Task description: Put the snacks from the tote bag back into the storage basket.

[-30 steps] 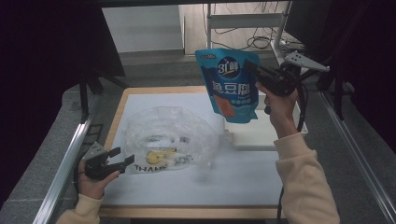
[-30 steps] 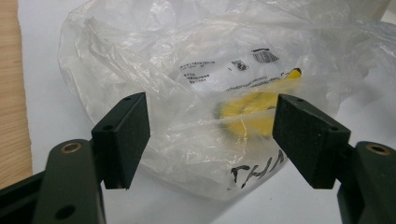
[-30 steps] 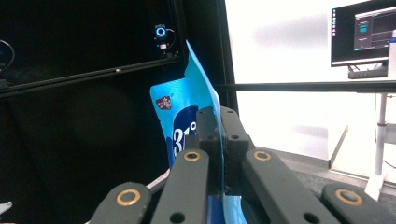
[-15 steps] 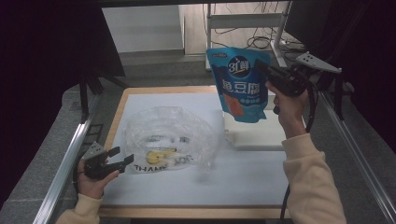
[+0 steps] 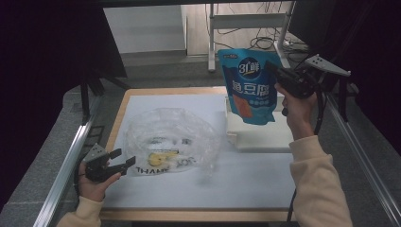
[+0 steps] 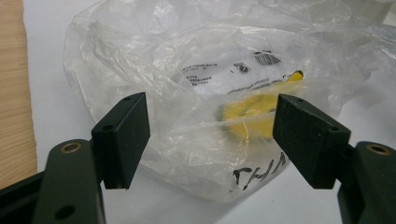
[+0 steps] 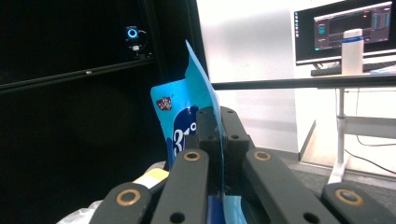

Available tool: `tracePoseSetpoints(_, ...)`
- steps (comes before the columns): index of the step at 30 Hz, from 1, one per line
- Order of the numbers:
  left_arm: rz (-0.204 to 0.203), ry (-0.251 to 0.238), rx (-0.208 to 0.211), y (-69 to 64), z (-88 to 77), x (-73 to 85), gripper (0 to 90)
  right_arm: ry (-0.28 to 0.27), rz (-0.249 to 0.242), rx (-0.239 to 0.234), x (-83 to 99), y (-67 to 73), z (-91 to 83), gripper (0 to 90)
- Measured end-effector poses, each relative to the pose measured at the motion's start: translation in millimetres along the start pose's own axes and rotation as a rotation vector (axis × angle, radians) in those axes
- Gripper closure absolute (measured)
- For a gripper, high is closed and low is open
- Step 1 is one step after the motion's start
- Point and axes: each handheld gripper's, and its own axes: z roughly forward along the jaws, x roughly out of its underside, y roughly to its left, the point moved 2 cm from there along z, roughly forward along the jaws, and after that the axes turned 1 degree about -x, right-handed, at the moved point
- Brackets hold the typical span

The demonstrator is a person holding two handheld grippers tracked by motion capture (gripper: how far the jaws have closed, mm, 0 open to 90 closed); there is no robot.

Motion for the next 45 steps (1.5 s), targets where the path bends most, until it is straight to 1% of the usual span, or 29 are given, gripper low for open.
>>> tracePoseSetpoints(11,0.002,0.004,0.000,-0.7,0.6,0.4,27.8,0.018,0.026,0.039,13.9,-16.2,1.5,88.9)
tracePoseSetpoints(16,0.004,0.005,-0.001,-0.7,0.8,0.5,27.8,0.025,0.030,0.043,21.5,-22.7,6.6,88.9)
tracePoseSetpoints(20,0.003,0.007,0.001,-0.3,1.1,1.0,27.8,0.045,0.039,0.050,29.2,-27.1,13.2,88.9)
tracePoseSetpoints(33,0.002,0.006,0.003,0.1,1.1,1.2,27.8,0.071,0.063,0.039,46.5,-34.4,32.7,88.9)
tracePoseSetpoints(36,0.002,0.007,0.002,0.3,1.4,1.4,27.8,0.085,0.066,0.040,52.4,-36.4,37.3,88.9)
tracePoseSetpoints(45,0.001,0.006,0.003,-0.1,1.1,1.3,27.8,0.098,0.086,0.042,66.8,-41.4,43.6,88.8)
